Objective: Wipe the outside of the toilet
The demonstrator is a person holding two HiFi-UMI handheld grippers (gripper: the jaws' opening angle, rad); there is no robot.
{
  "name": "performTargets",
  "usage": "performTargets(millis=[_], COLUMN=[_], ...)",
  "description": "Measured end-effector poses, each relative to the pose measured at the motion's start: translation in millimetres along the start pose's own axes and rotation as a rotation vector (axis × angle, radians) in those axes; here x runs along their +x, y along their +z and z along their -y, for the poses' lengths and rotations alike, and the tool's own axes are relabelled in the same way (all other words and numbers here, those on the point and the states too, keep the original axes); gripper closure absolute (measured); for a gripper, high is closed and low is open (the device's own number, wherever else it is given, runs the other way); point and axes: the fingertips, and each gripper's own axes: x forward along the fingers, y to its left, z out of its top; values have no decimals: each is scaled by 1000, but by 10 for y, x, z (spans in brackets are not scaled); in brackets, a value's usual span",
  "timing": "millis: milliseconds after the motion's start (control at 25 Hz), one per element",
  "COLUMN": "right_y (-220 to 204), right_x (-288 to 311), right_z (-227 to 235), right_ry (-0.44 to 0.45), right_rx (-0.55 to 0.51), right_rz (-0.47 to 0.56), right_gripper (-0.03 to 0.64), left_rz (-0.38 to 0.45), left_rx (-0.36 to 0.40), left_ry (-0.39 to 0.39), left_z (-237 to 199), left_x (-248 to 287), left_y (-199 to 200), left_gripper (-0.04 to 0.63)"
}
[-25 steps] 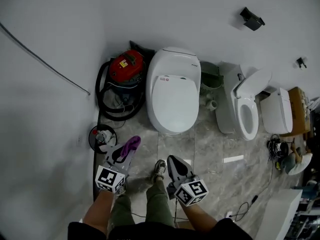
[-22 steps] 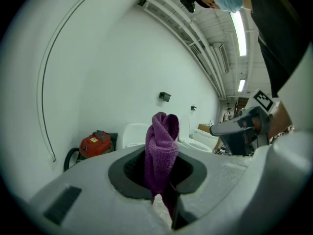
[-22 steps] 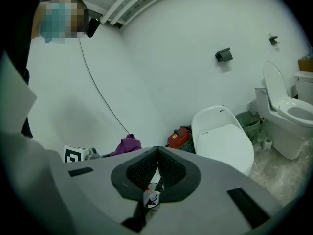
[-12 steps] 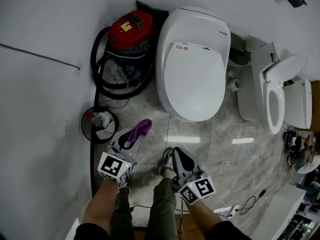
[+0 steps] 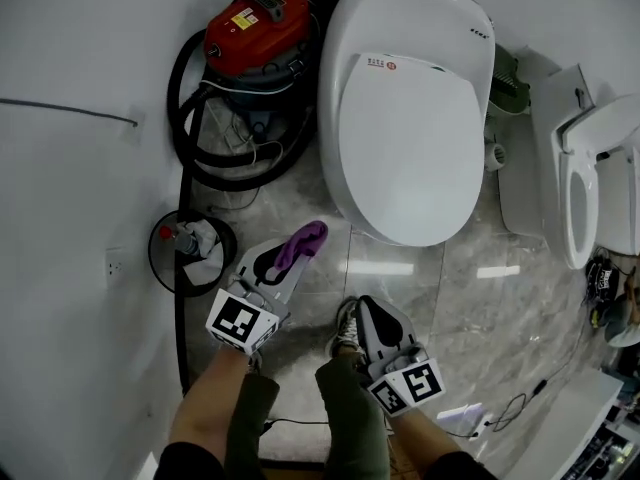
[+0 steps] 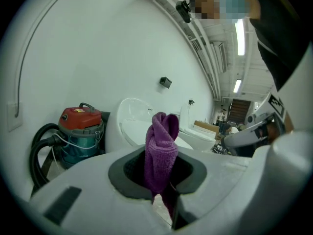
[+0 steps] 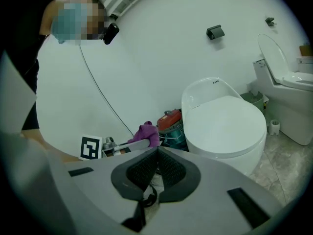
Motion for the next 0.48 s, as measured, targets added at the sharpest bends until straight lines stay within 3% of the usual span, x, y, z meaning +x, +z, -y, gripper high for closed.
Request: performTargets(millis=[480], right_y=[-663], right_x=[393], right_z=[722], right_ry=[20], right_rx=[-113], right_rz=[102], right_gripper=[618], left_rz=[112], left_rx=[75], left_ry=[-47], left_z=[-478], left_x=[765], left_y=[-830], left_gripper=[537])
